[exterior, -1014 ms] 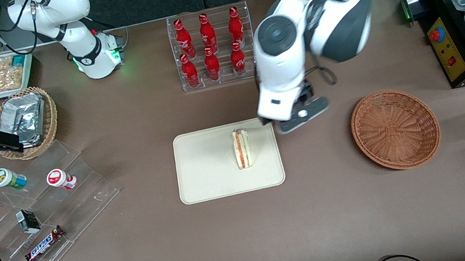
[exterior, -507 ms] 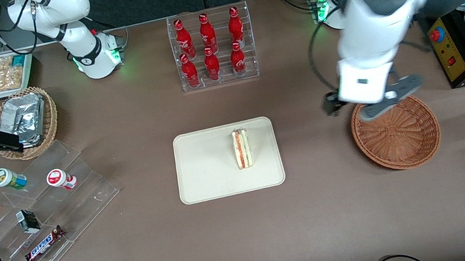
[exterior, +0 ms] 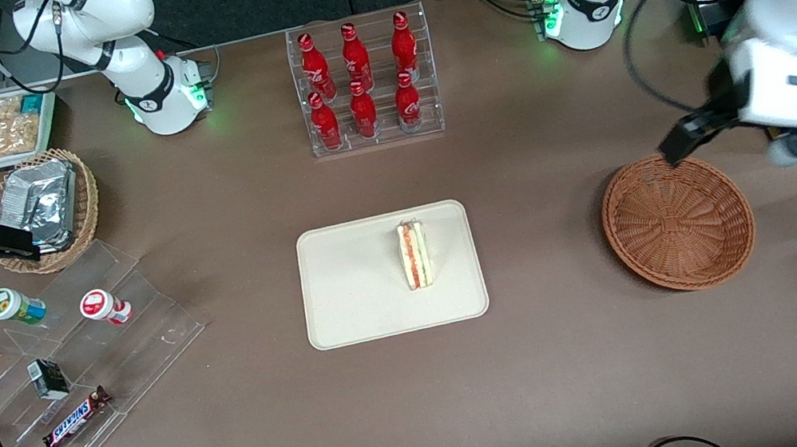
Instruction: Place sandwich from basket to tray
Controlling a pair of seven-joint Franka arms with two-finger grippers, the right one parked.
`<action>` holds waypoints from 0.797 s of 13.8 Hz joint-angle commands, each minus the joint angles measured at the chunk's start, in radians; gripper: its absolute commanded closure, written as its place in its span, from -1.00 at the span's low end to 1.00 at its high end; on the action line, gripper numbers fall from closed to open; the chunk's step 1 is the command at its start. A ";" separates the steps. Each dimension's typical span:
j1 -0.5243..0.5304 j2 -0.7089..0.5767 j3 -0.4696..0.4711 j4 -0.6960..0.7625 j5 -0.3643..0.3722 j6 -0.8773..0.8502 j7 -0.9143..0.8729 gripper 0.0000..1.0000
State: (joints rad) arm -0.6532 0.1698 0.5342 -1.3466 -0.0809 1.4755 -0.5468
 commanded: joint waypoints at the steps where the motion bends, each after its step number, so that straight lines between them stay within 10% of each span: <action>1: 0.171 -0.038 -0.124 0.014 -0.026 -0.053 0.092 -1.00; 8: 0.715 -0.075 -0.728 0.015 0.053 -0.142 0.192 -1.00; 11: 0.761 -0.102 -0.771 0.007 0.058 -0.165 0.231 -1.00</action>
State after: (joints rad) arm 0.0758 0.0966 -0.2106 -1.3394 -0.0376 1.3384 -0.3499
